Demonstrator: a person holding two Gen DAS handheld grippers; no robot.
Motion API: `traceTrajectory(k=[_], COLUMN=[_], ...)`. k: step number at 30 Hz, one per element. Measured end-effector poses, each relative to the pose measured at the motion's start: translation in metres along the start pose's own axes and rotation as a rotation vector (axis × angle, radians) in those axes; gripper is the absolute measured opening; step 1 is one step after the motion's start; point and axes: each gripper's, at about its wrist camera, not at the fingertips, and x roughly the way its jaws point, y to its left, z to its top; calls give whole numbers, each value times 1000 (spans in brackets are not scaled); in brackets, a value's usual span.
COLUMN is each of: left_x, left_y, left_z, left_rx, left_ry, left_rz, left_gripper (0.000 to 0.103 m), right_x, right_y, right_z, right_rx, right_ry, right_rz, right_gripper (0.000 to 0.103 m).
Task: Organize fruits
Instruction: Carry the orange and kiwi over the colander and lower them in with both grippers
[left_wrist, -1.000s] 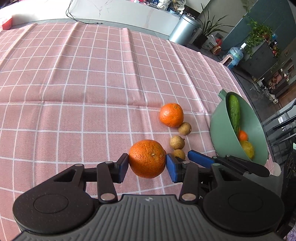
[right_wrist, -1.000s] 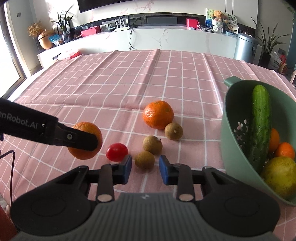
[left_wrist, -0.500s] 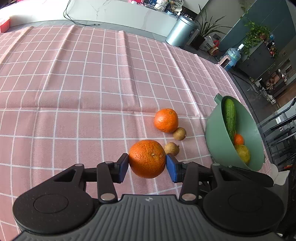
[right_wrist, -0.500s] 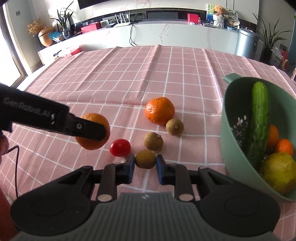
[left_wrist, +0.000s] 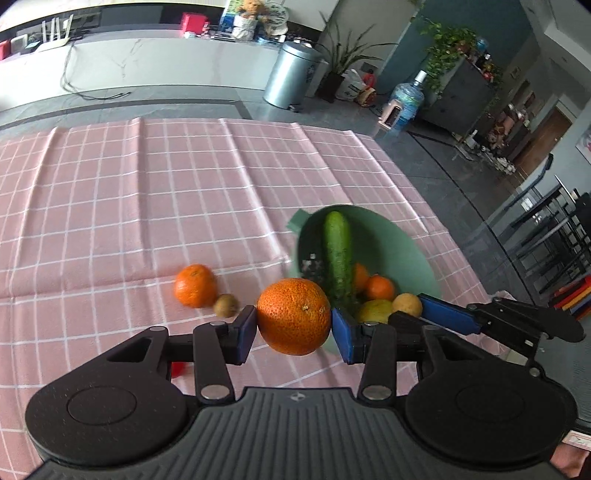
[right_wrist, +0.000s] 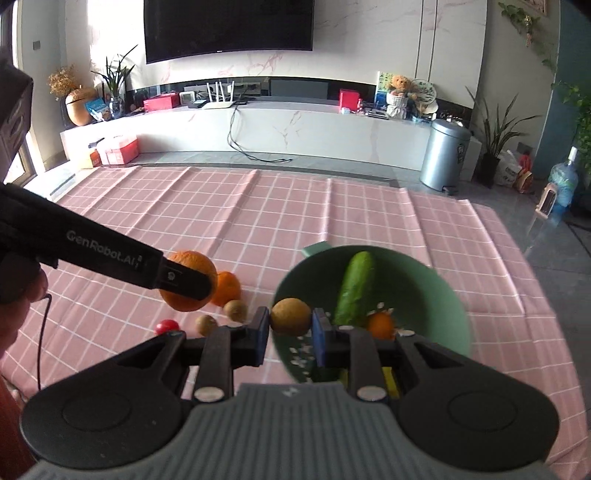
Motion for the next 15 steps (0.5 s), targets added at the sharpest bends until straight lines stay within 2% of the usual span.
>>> traceTrajectory(k=[5, 10, 15], left_x=[22, 51, 77], left_y=[-43, -67, -74], left_z=[10, 12, 12], left_rx=[40, 65, 60], left_ry=[36, 87, 148], left_rz=[-70, -77, -75], left_gripper=[50, 50, 50], right_x=[-4, -5, 3], right_y=[-43, -71, -83], right_z=[-11, -26, -34], right_rx=[42, 41, 21], right_ry=[44, 75, 90], right_rz=[-45, -71, -73], right_gripper=[21, 21, 20])
